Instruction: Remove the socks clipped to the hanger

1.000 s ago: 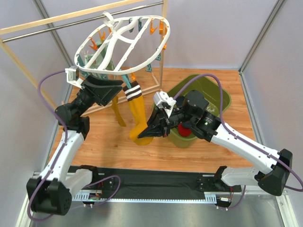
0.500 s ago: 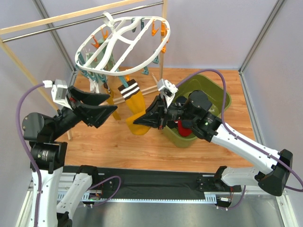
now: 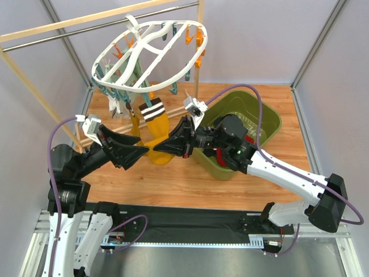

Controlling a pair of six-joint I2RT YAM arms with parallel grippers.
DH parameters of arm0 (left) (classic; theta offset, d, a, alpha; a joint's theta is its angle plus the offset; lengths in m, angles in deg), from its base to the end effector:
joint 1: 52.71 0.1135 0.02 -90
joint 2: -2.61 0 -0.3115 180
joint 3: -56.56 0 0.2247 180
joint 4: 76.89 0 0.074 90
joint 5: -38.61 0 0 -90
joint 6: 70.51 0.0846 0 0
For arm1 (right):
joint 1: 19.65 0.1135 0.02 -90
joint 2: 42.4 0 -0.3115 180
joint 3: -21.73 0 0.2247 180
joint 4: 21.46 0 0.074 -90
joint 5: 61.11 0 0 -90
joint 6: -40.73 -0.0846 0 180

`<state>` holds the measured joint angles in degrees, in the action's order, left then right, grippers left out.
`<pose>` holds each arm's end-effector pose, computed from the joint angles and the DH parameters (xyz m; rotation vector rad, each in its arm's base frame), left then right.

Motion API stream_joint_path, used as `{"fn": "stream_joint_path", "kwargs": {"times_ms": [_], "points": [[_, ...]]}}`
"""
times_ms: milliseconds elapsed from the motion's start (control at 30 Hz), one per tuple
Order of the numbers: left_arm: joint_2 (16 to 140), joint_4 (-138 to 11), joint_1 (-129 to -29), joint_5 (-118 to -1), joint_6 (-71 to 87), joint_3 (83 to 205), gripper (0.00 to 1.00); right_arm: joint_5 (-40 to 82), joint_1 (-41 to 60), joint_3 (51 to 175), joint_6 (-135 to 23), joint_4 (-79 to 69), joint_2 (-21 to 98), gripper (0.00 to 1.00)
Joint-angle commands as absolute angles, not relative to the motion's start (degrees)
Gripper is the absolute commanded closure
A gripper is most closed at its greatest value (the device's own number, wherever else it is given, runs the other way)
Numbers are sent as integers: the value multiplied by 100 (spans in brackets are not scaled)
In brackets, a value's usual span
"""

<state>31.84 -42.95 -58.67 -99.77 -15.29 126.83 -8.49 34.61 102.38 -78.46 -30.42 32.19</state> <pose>0.0400 -0.0678 0.4292 0.3489 1.5676 -1.1669 0.1318 0.2711 0.4741 -0.9310 1.2658 1.6105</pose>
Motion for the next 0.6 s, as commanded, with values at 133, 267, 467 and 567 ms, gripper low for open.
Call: {"fn": "stream_joint_path", "kwargs": {"times_ms": [133, 267, 467, 567], "points": [[3021, -4979, -5851, -9832, -2172, 12320, 20, -654, 3695, 10120, -7661, -3489, 3081, 100], [2889, -5445, -5851, -10051, -2375, 12170, 21, -556, 3712, 10050, -7678, -3559, 3028, 100], [2784, -6596, -5851, -10377, -3078, 11652, 22, -460, 3747, 9962, -7713, -3665, 3028, 100], [2757, -6677, -5851, -10395, -3096, 11599, 25, -442, 3730, 9979, -7757, -3700, 3055, 100]]}}
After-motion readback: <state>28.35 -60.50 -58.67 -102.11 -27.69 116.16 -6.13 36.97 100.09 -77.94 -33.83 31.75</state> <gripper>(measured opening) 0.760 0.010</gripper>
